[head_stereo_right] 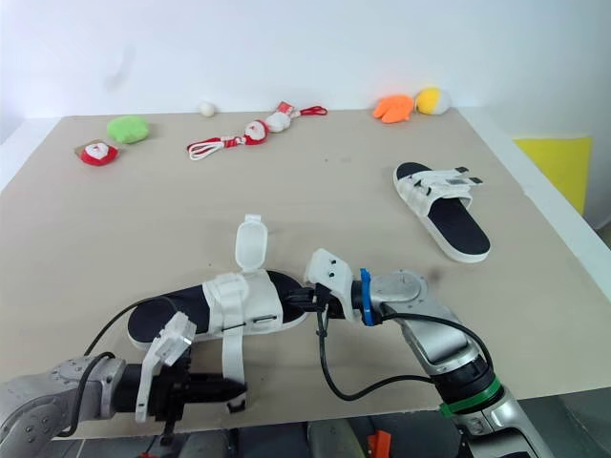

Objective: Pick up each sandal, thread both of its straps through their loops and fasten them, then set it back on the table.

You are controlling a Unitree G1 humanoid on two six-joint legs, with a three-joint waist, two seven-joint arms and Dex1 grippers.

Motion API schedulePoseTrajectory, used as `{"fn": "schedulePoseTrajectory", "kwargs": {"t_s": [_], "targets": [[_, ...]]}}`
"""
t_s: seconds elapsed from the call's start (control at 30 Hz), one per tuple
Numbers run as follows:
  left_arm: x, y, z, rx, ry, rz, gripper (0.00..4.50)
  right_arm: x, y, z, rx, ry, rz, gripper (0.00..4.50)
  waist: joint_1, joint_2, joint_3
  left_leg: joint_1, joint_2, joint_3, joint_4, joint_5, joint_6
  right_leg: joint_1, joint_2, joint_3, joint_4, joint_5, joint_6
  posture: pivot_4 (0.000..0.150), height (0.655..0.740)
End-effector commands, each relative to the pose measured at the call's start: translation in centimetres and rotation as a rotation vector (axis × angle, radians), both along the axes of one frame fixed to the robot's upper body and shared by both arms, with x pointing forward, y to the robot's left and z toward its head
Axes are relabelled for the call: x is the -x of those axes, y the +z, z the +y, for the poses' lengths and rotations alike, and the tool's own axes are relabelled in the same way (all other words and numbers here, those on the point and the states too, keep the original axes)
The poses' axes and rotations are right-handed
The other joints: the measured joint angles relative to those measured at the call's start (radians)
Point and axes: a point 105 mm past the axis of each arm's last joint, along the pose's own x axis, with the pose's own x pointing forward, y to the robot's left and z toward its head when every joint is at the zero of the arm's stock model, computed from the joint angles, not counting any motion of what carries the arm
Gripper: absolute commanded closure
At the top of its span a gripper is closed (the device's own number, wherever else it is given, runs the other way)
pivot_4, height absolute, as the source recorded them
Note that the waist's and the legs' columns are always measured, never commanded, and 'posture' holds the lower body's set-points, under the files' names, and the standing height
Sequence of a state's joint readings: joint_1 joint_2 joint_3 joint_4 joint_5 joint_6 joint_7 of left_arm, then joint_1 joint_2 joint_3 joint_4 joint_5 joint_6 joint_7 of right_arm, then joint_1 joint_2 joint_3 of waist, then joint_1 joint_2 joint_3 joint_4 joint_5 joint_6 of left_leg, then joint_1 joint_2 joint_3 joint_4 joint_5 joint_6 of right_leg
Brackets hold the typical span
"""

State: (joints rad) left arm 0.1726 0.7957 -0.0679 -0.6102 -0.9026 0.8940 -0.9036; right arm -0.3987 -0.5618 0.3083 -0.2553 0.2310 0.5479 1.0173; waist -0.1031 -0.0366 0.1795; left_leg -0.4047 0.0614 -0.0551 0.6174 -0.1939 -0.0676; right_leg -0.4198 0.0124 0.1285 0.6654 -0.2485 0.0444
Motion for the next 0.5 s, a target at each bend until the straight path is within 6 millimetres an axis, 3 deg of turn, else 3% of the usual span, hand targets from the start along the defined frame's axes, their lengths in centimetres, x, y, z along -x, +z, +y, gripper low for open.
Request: {"fn": "schedulePoseTrajectory", "kwargs": {"t_s": [0.03, 0.33, 0.43, 0.5], "targets": [[0.7, 0.5, -0.5, 0.018, -0.047, -0.017, 4.46, 0.8, -1.6, -0.1, 0.043, 0.011, 0.065, 4.5, 0.0, 0.0, 0.0, 0.0, 0.0, 0.0, 0.0, 0.0, 0.0, 0.0, 0.0, 0.0, 0.0, 0.0, 0.0, 0.15, 0.74], [0.7, 0.3, -0.5, -0.001, -0.046, -0.048, 4.46, 0.7, -1.5, -0.1, 0.047, 0.018, 0.064, 4.5, 0.0, 0.0, 0.0, 0.0, 0.0, 0.0, 0.0, 0.0, 0.0, 0.0, 0.0, 0.0, 0.0, 0.0, 0.0, 0.15, 0.74], [0.1, 0.4, -0.4, -0.006, -0.006, -0.101, 3.53, 0.8, -1.6, -0.1, 0.049, 0.022, 0.067, 4.5, 0.0, 0.0, 0.0, 0.0, 0.0, 0.0, 0.0, 0.0, 0.0, 0.0, 0.0, 0.0, 0.0, 0.0, 0.0, 0.15, 0.74], [-0.3, 0.5, -0.2, -0.022, 0.021, -0.15, 2.57, 0.9, -1.7, -0.1, 0.05, 0.024, 0.069, 4.5, 0.0, 0.0, 0.0, 0.0, 0.0, 0.0, 0.0, 0.0, 0.0, 0.0, 0.0, 0.0, 0.0, 0.0, 0.0, 0.15, 0.74]]}}
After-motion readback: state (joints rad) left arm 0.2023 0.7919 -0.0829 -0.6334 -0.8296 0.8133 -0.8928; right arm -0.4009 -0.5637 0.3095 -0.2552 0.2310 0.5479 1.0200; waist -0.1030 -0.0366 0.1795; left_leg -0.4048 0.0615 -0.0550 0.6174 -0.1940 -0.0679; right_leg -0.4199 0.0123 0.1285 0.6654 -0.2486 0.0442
